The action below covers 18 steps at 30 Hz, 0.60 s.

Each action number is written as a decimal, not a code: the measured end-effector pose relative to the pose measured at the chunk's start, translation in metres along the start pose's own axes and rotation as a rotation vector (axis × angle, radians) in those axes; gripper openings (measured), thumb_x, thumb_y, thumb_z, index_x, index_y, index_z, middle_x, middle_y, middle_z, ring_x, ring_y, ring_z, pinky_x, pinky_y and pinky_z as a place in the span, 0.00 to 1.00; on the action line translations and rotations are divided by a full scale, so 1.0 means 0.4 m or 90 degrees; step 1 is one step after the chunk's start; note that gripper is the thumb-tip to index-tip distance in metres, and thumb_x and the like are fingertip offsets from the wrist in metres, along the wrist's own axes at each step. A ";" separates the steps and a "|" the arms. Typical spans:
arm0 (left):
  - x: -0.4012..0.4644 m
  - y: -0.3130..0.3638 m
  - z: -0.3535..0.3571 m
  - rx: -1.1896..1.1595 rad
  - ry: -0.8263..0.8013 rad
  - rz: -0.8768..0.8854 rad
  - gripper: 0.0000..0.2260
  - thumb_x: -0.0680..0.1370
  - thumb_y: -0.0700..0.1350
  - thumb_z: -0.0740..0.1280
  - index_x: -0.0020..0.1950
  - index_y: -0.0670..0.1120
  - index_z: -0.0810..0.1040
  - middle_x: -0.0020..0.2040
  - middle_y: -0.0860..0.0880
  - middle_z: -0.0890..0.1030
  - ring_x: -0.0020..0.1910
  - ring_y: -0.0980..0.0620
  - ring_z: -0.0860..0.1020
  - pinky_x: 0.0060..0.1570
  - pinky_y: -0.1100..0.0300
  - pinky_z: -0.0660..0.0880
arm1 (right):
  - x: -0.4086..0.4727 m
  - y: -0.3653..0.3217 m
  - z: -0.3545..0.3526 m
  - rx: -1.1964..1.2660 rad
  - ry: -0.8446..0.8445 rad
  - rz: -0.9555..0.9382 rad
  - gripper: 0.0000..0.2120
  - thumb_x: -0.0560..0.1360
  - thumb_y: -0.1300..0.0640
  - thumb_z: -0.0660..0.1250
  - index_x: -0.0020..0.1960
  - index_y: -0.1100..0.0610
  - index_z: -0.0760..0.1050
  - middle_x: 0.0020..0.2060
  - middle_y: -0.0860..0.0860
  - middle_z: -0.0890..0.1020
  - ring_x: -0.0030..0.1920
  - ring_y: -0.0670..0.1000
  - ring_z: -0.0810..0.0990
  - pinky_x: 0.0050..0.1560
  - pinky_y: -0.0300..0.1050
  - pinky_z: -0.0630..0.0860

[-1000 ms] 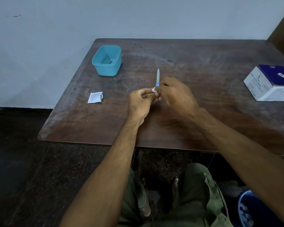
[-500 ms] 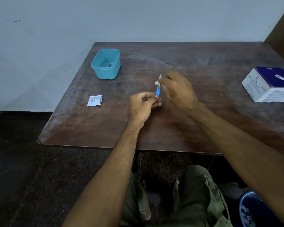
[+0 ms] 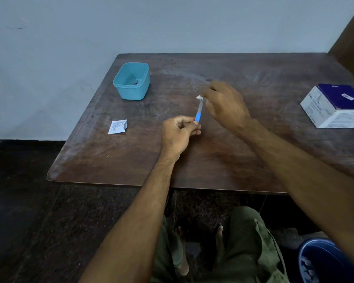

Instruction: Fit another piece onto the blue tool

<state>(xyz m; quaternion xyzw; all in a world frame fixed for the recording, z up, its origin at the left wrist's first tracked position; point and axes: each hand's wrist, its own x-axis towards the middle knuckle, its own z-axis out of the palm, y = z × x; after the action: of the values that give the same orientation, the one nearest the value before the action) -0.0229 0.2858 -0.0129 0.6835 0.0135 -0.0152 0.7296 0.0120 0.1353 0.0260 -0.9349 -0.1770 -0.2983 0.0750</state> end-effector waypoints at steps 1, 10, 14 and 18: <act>0.000 0.000 0.000 0.002 0.000 0.000 0.04 0.75 0.33 0.69 0.49 0.35 0.81 0.38 0.42 0.83 0.33 0.53 0.83 0.38 0.64 0.80 | 0.000 -0.004 -0.001 0.002 0.002 -0.019 0.09 0.73 0.62 0.62 0.46 0.63 0.80 0.40 0.58 0.78 0.40 0.62 0.77 0.34 0.50 0.74; -0.002 0.001 0.002 0.027 -0.004 0.009 0.04 0.76 0.32 0.68 0.49 0.35 0.81 0.39 0.41 0.83 0.33 0.54 0.82 0.38 0.65 0.80 | 0.021 0.022 0.004 -0.016 -0.047 0.008 0.07 0.74 0.68 0.64 0.50 0.66 0.79 0.45 0.61 0.78 0.44 0.63 0.76 0.39 0.55 0.75; -0.001 0.000 0.002 0.034 -0.004 0.010 0.04 0.75 0.32 0.69 0.48 0.37 0.82 0.39 0.41 0.84 0.34 0.52 0.83 0.38 0.64 0.80 | 0.006 0.010 0.009 -0.034 -0.031 -0.037 0.07 0.72 0.69 0.66 0.49 0.66 0.79 0.44 0.60 0.78 0.42 0.61 0.76 0.37 0.52 0.72; 0.003 -0.007 0.001 0.044 -0.005 0.011 0.04 0.75 0.33 0.69 0.48 0.38 0.82 0.38 0.42 0.84 0.34 0.52 0.83 0.39 0.63 0.81 | 0.011 0.035 0.015 0.145 0.024 0.179 0.08 0.76 0.63 0.62 0.47 0.64 0.79 0.44 0.58 0.79 0.46 0.57 0.76 0.46 0.52 0.72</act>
<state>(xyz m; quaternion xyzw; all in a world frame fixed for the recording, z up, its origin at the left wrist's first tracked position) -0.0218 0.2851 -0.0156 0.7085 0.0043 -0.0122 0.7056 0.0239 0.1251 0.0232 -0.9302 -0.0759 -0.2802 0.2247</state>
